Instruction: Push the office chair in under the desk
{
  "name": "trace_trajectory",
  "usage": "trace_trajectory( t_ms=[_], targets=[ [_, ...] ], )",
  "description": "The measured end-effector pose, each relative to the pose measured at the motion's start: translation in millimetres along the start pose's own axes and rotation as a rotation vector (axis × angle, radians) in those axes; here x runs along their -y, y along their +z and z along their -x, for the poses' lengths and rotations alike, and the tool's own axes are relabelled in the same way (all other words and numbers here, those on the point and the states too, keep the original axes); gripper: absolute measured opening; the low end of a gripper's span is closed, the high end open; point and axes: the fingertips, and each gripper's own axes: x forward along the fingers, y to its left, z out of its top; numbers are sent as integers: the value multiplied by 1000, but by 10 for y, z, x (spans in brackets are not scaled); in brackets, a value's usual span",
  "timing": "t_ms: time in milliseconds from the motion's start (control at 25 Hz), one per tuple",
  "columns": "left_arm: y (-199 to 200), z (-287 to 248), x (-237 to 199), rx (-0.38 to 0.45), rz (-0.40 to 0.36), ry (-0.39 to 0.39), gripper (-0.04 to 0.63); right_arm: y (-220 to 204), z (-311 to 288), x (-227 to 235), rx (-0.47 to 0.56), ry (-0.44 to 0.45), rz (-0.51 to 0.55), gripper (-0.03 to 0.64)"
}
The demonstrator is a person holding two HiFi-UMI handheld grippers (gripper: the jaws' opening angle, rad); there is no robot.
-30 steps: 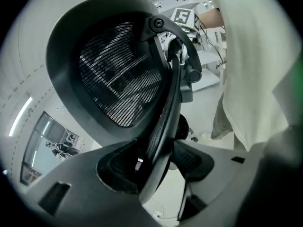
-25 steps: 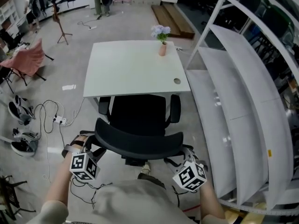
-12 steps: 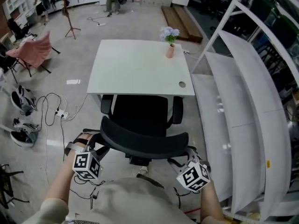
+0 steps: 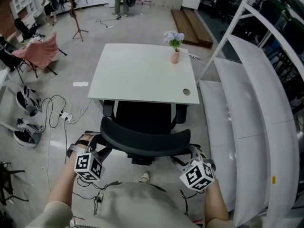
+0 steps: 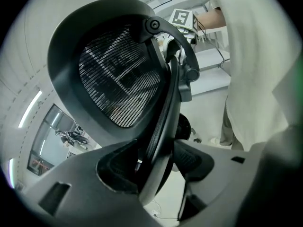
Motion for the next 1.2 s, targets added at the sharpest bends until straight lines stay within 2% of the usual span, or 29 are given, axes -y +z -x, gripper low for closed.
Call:
trace_trajectory(
  t_ms=[200, 400, 640, 1200],
  targets=[
    [57, -235, -271, -15, 12, 31, 235, -17, -167, 411, 14, 10, 24, 204],
    [29, -392, -484, -29, 34, 16, 235, 20, -327, 664, 18, 34, 37, 199],
    [-35, -556, -772, -33, 23, 48, 236, 95, -549, 945, 34, -35, 70, 213],
    [-235, -984, -1525, -31, 18, 114, 238, 349, -1119, 1734, 17, -16, 71, 218]
  ],
)
